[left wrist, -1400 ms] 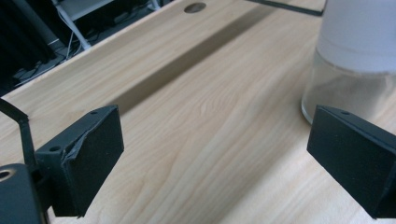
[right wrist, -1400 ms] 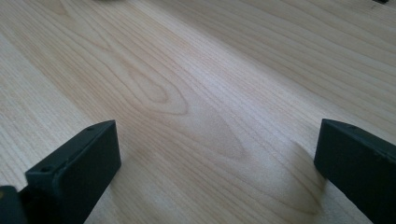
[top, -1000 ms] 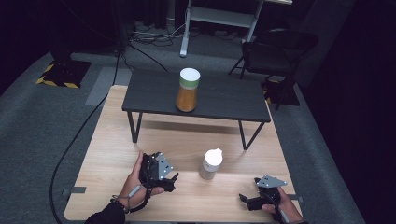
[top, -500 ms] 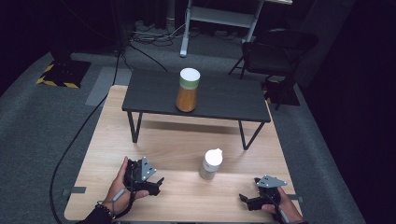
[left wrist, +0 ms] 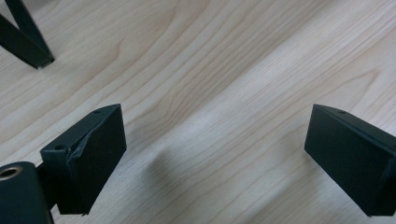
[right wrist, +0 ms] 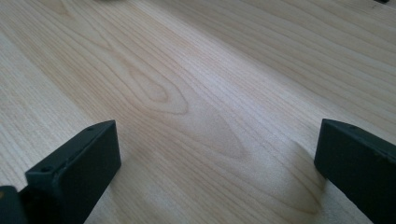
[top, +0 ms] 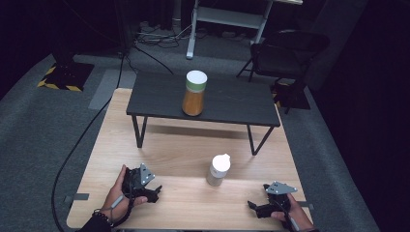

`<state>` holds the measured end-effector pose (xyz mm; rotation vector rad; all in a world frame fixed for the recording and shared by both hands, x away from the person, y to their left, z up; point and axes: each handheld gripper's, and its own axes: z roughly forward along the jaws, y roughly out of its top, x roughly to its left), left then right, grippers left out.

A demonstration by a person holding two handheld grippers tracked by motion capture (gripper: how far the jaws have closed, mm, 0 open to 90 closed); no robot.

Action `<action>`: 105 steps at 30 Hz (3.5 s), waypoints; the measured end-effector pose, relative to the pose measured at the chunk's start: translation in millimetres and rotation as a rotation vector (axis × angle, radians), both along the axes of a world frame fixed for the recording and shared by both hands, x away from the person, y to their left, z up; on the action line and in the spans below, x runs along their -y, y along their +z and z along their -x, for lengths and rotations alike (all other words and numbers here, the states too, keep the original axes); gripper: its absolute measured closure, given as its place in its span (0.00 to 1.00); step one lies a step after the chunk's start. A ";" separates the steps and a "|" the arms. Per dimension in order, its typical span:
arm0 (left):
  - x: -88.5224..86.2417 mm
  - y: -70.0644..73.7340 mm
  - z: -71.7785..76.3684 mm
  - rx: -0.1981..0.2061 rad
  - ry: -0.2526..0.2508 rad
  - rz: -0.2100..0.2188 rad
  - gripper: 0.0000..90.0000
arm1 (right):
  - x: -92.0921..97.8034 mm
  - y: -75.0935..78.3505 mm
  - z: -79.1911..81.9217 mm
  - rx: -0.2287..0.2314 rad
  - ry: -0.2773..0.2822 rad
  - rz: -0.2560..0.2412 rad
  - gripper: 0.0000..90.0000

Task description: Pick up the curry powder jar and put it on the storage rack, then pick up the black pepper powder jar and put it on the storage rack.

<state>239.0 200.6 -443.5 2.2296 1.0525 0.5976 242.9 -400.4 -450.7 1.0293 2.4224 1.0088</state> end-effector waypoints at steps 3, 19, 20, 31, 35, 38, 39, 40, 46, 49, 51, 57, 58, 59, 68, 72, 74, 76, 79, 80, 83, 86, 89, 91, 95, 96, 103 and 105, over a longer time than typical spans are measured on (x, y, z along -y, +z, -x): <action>-4.0 -1.5 -1.2 -0.007 0.010 0.018 0.06 | 0.0 0.1 0.0 -0.001 0.000 0.000 0.00; -28.0 -8.8 -14.6 -0.076 0.021 0.130 0.02 | 0.3 0.1 -0.7 -0.002 0.002 0.000 0.00; -28.0 -8.7 -14.7 -0.076 0.020 0.129 0.02 | 0.4 0.1 -0.8 -0.002 0.003 0.000 0.00; -27.7 -8.6 -14.9 -0.077 0.022 0.129 0.02 | 0.5 0.1 -0.9 -0.002 0.004 0.000 0.00; -27.5 -8.7 -14.7 -0.077 0.024 0.128 0.02 | 0.5 0.1 -0.9 -0.002 0.004 0.000 0.00; -27.3 -8.6 -14.3 -0.077 0.027 0.127 0.02 | 0.5 0.1 -0.9 -0.002 0.004 -0.001 0.00; -27.5 -8.6 -14.5 -0.077 0.025 0.128 0.02 | 0.4 0.1 -0.9 -0.002 0.003 0.000 0.00; -27.7 -8.6 -14.6 -0.077 0.024 0.128 0.02 | 0.4 0.1 -0.7 -0.002 0.003 0.000 0.00; -28.1 -8.8 -14.8 -0.077 0.022 0.128 0.02 | 0.5 0.1 -0.9 -0.002 0.003 0.000 0.00; -28.1 -8.7 -14.8 -0.077 0.021 0.128 0.02 | 0.4 0.1 -0.7 -0.002 0.002 0.000 0.00; -28.2 -8.9 -14.7 -0.076 0.021 0.129 0.02 | 0.4 0.1 -0.7 -0.002 0.002 0.000 0.00; -28.7 -8.8 -15.1 -0.077 0.017 0.129 0.02 | -0.9 0.2 1.0 -0.003 -0.010 -0.001 0.00; -28.7 -8.9 -15.0 -0.077 0.017 0.129 0.02 | -1.0 0.2 0.9 -0.003 -0.011 -0.001 0.00; -28.7 -8.9 -15.0 -0.077 0.017 0.129 0.02 | -1.2 0.3 0.7 -0.003 -0.011 -0.001 0.00; -28.7 -8.9 -14.9 -0.077 0.018 0.129 0.02 | -7.1 8.6 8.4 0.021 -0.052 -0.012 0.02; -28.7 -8.9 -14.9 -0.077 0.018 0.129 0.02 | -11.3 12.1 15.1 0.061 -0.079 -0.041 0.02; -28.7 -8.8 -15.0 -0.077 0.017 0.129 0.02 | -12.5 13.4 17.1 0.073 -0.082 -0.055 0.02; -28.7 -8.8 -15.0 -0.077 0.018 0.129 0.02 | -14.7 14.8 19.2 0.083 -0.094 -0.066 0.02; -28.6 -8.9 -14.9 -0.077 0.018 0.129 0.02 | -18.4 15.8 22.2 0.105 -0.112 -0.083 0.02; -28.6 -8.9 -14.9 -0.076 0.018 0.129 0.02 | -19.3 16.2 23.0 0.109 -0.116 -0.086 0.02; -28.5 -8.9 -14.7 -0.077 0.019 0.129 0.02 | -21.0 17.2 24.8 0.121 -0.133 -0.110 0.02; -28.2 -8.8 -14.4 -0.076 0.021 0.129 0.02 | -22.3 17.8 25.4 0.130 -0.132 -0.125 0.02; -28.1 -8.8 -14.4 -0.077 0.022 0.129 0.02 | -24.1 16.6 25.7 0.132 -0.129 -0.146 0.02; -28.1 -8.8 -14.4 -0.077 0.022 0.129 0.02 | -26.3 15.6 26.0 0.139 -0.128 -0.155 0.02; -28.1 -8.8 -14.4 -0.077 0.022 0.129 0.02 | -31.2 15.2 26.5 0.148 -0.120 -0.164 0.02; -28.1 -8.7 -14.4 -0.077 0.022 0.128 0.02 | -32.5 14.9 26.5 0.150 -0.120 -0.168 0.02; -27.8 -8.7 -14.1 -0.077 0.024 0.128 0.02 | -47.3 11.9 29.3 0.181 -0.142 -0.161 0.03; -27.8 -8.7 -14.2 -0.077 0.024 0.128 0.02 | -53.9 10.0 31.3 0.200 -0.143 -0.152 0.03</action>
